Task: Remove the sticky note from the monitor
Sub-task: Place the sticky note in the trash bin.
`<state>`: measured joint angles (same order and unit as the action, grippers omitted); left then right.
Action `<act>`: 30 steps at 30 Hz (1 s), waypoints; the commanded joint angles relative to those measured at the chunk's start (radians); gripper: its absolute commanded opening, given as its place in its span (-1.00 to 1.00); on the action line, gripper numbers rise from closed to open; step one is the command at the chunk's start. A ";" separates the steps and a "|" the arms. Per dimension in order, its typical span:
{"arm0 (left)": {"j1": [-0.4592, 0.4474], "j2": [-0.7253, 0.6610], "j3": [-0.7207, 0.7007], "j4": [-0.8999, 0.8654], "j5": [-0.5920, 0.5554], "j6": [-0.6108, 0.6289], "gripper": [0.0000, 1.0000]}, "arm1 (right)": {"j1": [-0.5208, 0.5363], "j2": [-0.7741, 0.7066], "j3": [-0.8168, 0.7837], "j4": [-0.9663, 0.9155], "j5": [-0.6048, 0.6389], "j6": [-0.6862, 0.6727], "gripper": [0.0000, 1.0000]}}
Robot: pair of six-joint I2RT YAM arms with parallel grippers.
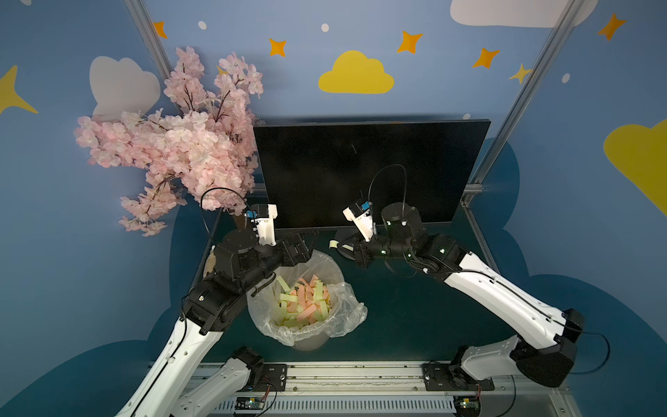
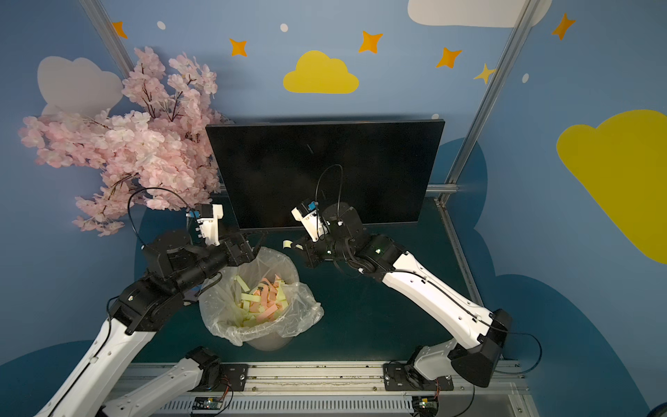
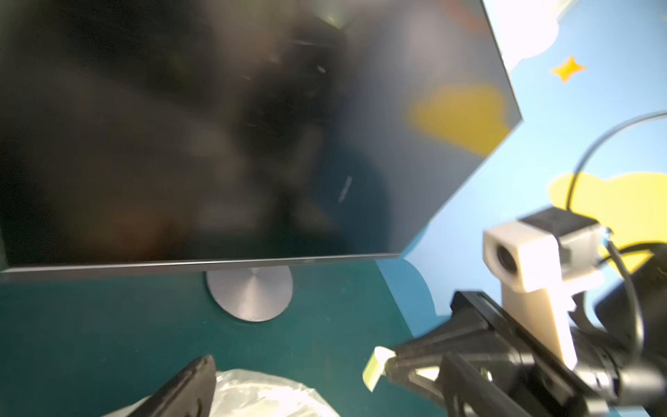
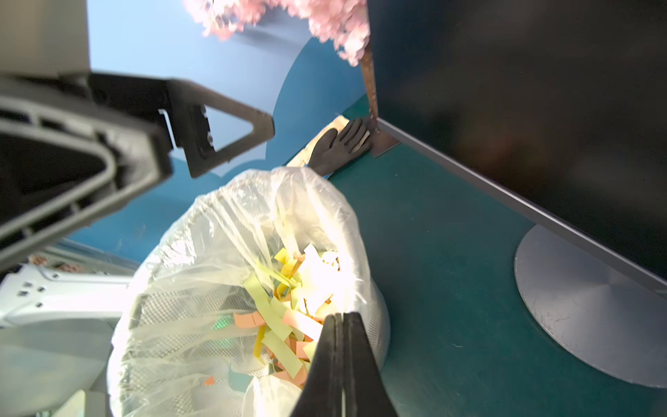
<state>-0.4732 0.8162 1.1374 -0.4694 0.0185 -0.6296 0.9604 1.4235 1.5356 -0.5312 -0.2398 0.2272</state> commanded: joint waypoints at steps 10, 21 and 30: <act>0.005 -0.110 -0.040 -0.073 -0.212 -0.054 1.00 | 0.132 0.114 0.114 -0.117 0.089 -0.126 -1.00; 0.005 -0.125 -0.060 -0.060 -0.196 -0.056 1.00 | 0.159 0.205 0.153 -0.130 0.091 -0.147 -0.49; 0.005 -0.128 -0.066 -0.056 -0.191 -0.056 1.00 | 0.185 0.215 0.206 -0.140 0.123 -0.169 0.46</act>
<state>-0.4713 0.6979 1.0836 -0.5343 -0.1761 -0.6823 1.1385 1.6417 1.7020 -0.6571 -0.1349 0.0711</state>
